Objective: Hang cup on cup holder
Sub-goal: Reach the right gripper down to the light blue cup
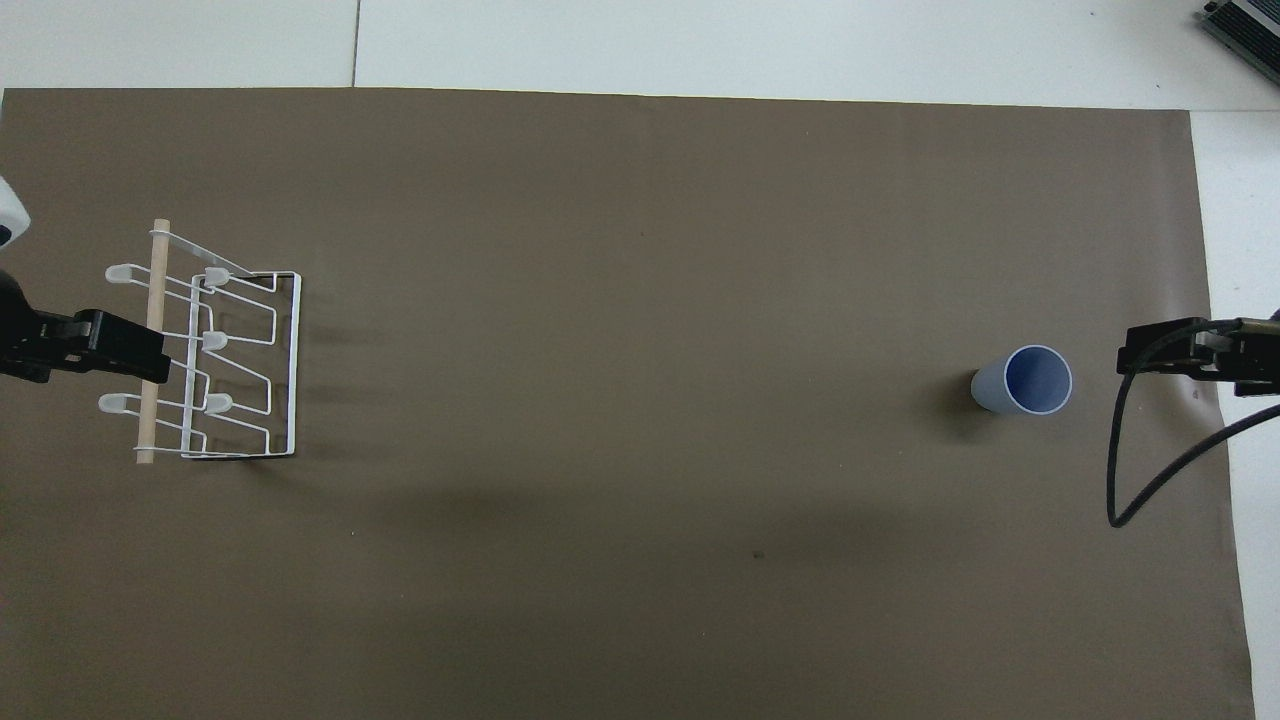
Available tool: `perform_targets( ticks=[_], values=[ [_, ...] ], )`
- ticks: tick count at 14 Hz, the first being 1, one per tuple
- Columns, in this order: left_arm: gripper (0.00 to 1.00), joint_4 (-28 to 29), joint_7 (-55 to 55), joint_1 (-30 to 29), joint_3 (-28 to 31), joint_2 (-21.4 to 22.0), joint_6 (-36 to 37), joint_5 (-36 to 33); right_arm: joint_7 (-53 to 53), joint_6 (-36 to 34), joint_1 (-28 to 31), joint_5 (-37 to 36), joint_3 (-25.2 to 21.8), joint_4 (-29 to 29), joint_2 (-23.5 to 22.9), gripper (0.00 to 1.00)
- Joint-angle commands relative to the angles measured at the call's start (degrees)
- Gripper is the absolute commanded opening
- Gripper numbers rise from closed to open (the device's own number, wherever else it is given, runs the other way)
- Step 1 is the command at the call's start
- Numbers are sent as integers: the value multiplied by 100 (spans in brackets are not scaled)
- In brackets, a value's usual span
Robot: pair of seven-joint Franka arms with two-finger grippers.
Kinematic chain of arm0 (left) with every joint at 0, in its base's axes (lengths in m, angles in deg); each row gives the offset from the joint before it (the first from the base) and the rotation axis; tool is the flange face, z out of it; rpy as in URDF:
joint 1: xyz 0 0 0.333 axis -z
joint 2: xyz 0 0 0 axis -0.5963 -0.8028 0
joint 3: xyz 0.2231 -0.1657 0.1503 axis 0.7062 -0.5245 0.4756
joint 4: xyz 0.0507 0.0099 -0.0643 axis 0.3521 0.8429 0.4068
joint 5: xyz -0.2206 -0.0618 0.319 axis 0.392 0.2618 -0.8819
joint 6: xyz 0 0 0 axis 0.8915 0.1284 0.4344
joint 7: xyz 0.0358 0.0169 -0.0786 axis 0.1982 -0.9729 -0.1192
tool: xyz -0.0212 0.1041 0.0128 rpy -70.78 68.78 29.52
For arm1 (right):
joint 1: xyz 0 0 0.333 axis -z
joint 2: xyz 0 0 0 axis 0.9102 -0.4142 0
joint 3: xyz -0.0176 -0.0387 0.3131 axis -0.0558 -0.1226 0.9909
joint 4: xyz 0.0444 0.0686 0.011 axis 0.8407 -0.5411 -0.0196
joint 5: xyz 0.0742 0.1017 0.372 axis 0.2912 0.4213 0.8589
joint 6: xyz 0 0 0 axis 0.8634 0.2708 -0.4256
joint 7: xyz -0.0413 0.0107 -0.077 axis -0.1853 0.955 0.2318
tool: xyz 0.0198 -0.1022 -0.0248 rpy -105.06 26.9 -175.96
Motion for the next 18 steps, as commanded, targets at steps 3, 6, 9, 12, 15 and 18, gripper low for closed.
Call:
perform_targets(
  ticks=[3,6,9,12,15,18],
  values=[
    [100,108,-25,19,48,112,-31,56,71,96,79,149,14,-168,132,100],
    [100,108,-25,19,48,112,-31,56,53,44,79,149,14,-160,141,100],
    [100,108,-25,19,48,112,-31,56,62,52,79,149,6,-151,132,100],
    [100,108,-25,10,48,112,-31,56,62,87,79,141,14,-107,115,100],
    [100,108,-25,10,48,112,-31,56,71,175,70,141,14,-98,97,100],
    [100,108,-25,19,48,112,-31,56,203,420,44,141,14,-159,106,100]
  ],
)
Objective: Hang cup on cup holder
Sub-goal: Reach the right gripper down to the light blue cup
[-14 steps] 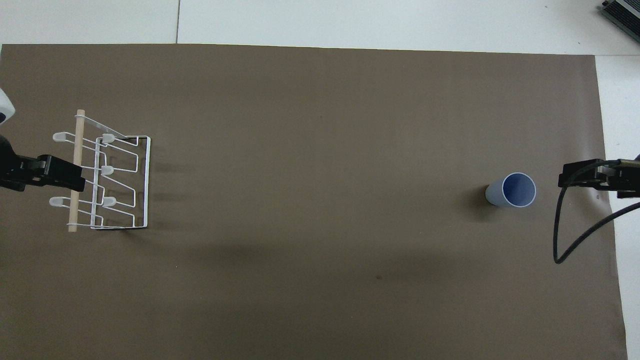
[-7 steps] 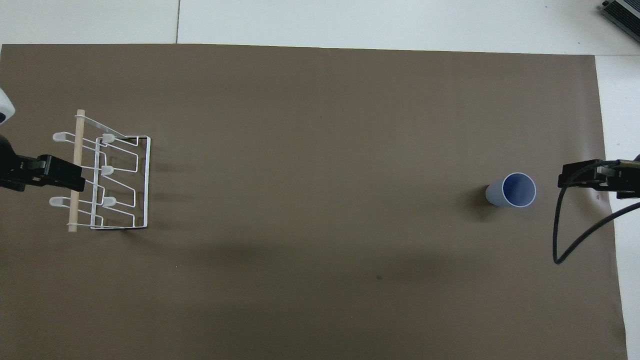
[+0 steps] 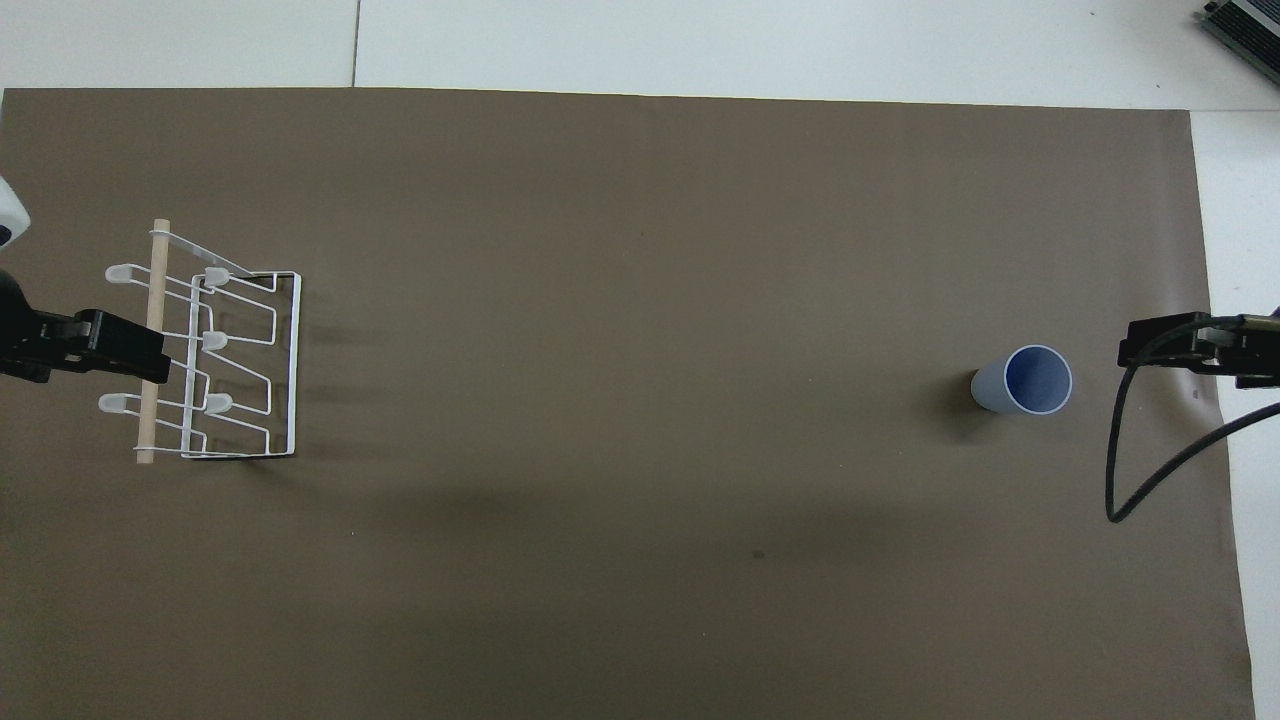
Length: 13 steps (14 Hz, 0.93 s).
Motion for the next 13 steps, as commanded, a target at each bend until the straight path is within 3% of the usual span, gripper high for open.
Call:
perform_targets(
  ticks=[1,13],
  values=[
    [100,108,-25,19,48,112,-31,56,173,414,47,140,14,-215,90,100],
    [100,108,-25,19,48,112,-31,56,173,1848,-41,140,31,-1154,-270,100]
  ],
)
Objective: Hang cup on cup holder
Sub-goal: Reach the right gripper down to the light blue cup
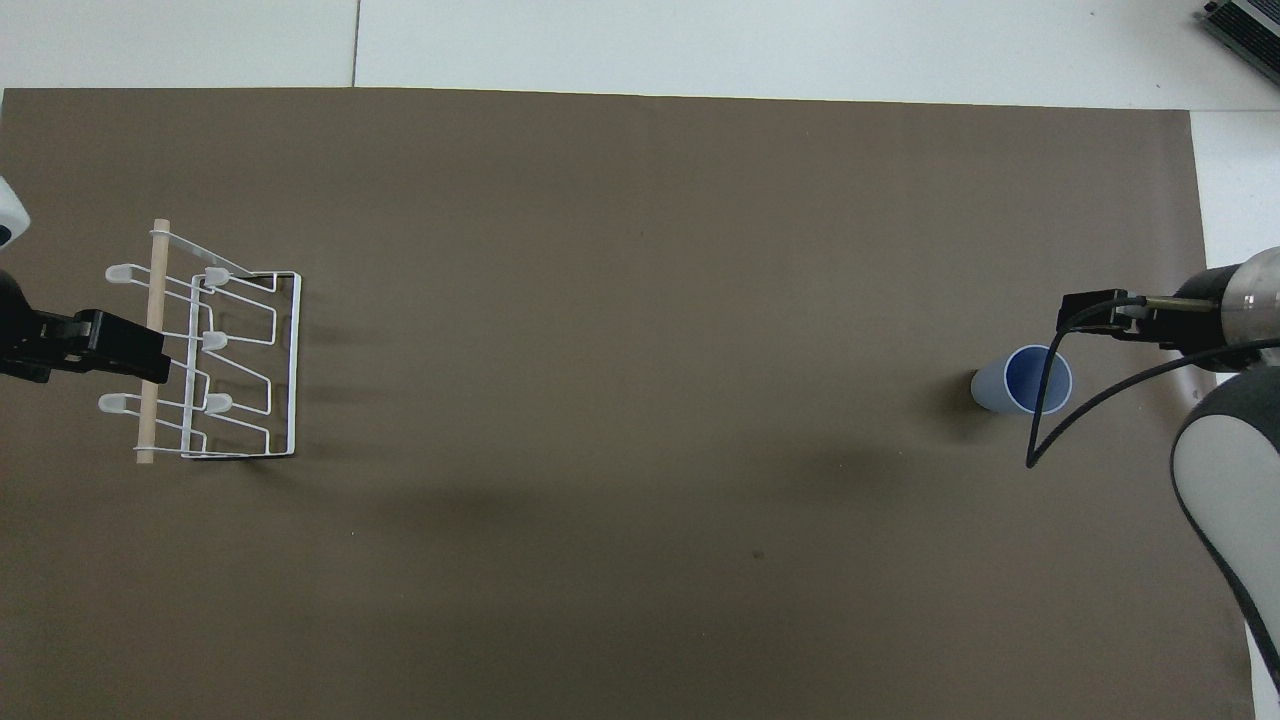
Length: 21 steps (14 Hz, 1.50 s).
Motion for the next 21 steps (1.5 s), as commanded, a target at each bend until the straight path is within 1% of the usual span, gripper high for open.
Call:
perform_targets(
  ticks=[1,5,8,9,12,15,17,21],
  values=[
    [100,108,-25,19,48,112,-31,56,156,449,28,140,17,-430,-11,100],
    [100,108,-25,19,48,112,-31,56,305,924,-139,140,9,-747,-266,100],
    [100,108,-25,19,48,112,-31,56,594,1047,-139,140,9,-844,-670,100],
    [100,108,-25,19,48,112,-31,56,700,1170,-139,140,9,-896,-732,100],
    [100,117,-25,19,48,112,-13,56,736,1302,-130,140,9,-1107,-733,100],
    [100,108,-8,11,48,103,-101,56,745,1495,-130,140,9,-1195,-820,100],
    [100,134,-16,-7,48,112,-285,56,754,1662,-130,140,9,-1362,-838,100],
    [100,117,-16,2,48,95,-321,56,754,2023,-139,140,9,-1652,-803,100]
  ],
)
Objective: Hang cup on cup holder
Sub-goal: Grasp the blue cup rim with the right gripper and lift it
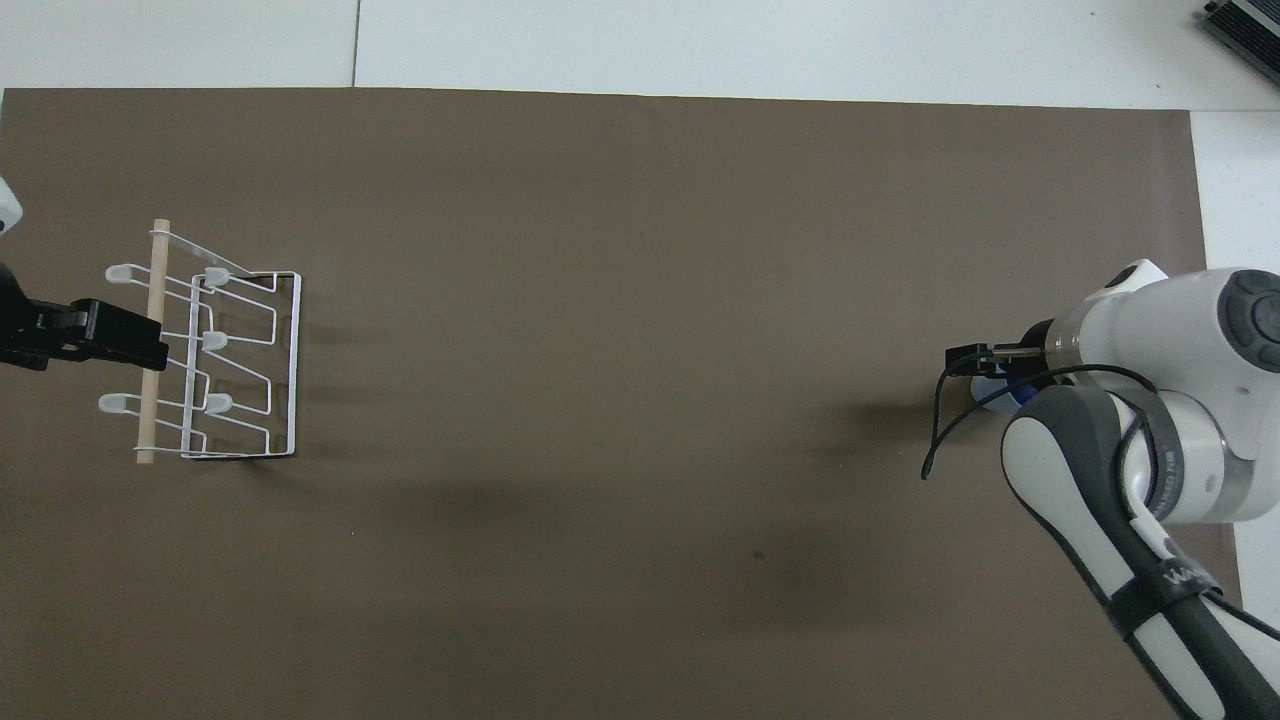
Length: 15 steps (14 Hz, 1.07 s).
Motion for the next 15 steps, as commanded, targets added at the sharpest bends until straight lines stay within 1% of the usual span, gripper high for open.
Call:
perform_targets(
  ticks=[1,3,4,6,9,10,11,12,13,14,15],
  values=[
    [100,98,-9,6,41,95,-118,56,178,254,31,140,10,-246,81,100],
    [100,115,0,67,32,103,-110,56,169,255,31,140,10,-246,81,100],
    [100,115,0,85,23,103,-101,56,178,255,31,140,10,-272,90,97],
    [100,124,0,85,23,103,-118,56,169,255,31,140,10,-290,99,85],
    [100,71,-52,59,6,86,-171,65,161,255,31,140,10,-290,99,71],
    [100,63,-35,85,6,68,-197,65,160,255,23,140,10,-290,99,69],
    [100,71,-26,94,-12,77,-232,65,160,255,23,140,10,-290,99,64],
    [100,132,-26,94,-20,103,-302,100,160,246,23,140,10,-290,99,56],
    [100,263,-17,86,-12,129,-416,300,169,237,23,140,10,-290,99,46],
    [100,456,-9,94,-12,234,-539,476,169,211,23,140,10,-290,108,32],
    [100,493,9,103,-12,261,-566,478,152,193,23,140,10,-290,108,19]
  ],
)
